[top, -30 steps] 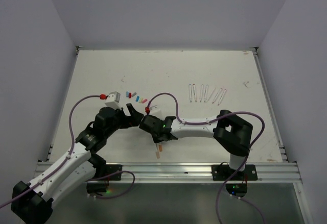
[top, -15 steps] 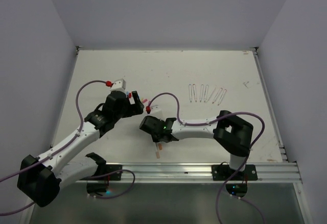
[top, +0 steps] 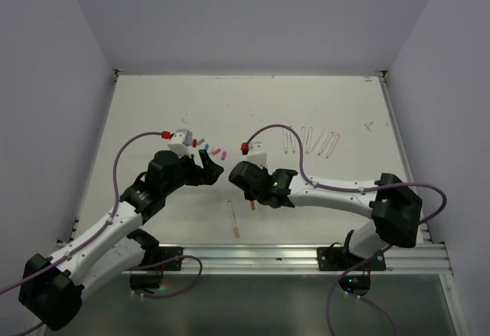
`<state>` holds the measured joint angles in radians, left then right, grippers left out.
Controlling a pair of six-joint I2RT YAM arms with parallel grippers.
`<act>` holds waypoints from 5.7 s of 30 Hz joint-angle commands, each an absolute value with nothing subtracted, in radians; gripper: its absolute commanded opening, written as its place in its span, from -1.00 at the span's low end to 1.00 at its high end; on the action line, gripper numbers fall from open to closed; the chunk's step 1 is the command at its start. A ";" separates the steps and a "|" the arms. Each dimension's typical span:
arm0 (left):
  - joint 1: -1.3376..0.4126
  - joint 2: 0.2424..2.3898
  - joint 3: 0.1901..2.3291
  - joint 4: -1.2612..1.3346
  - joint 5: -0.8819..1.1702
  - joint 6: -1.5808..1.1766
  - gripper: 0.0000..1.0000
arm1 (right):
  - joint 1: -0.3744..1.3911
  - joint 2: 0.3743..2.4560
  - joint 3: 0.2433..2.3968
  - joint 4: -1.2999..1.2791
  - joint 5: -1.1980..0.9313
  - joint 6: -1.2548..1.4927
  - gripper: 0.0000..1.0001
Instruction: Open the pen caps
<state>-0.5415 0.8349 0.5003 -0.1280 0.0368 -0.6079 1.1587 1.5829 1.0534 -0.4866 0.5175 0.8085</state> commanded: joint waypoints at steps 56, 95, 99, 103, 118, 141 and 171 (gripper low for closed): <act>-0.739 1.335 0.439 0.879 0.525 -0.882 -0.14 | 0.999 1.111 0.770 -0.014 0.476 0.807 -1.00; -0.761 1.287 0.390 0.813 0.497 -0.844 -1.00 | 0.965 1.177 0.854 -0.054 0.488 0.758 -1.00; -0.762 1.287 0.379 0.793 0.488 -0.836 -1.00 | 0.915 1.158 0.831 -0.029 0.552 0.750 -1.00; -0.769 1.276 0.357 0.775 0.474 -0.816 -1.00 | 0.832 1.138 0.804 -0.006 0.571 0.732 -1.00; -0.776 1.189 0.348 0.551 0.354 -0.709 -1.00 | 0.522 1.115 0.897 -0.074 0.511 0.713 -1.00; -0.795 1.127 0.394 0.391 0.348 -0.600 -0.79 | 0.387 1.112 0.896 -0.066 0.302 0.692 -1.00; -0.795 1.295 0.581 0.611 0.428 -0.479 0.52 | 0.615 1.138 0.767 -0.011 -0.327 0.775 -1.00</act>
<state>-0.7925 1.2835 0.5388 0.5461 0.3916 -0.5079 0.6025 1.1381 0.7681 -0.0887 -0.2836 0.7391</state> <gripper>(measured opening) 0.759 0.173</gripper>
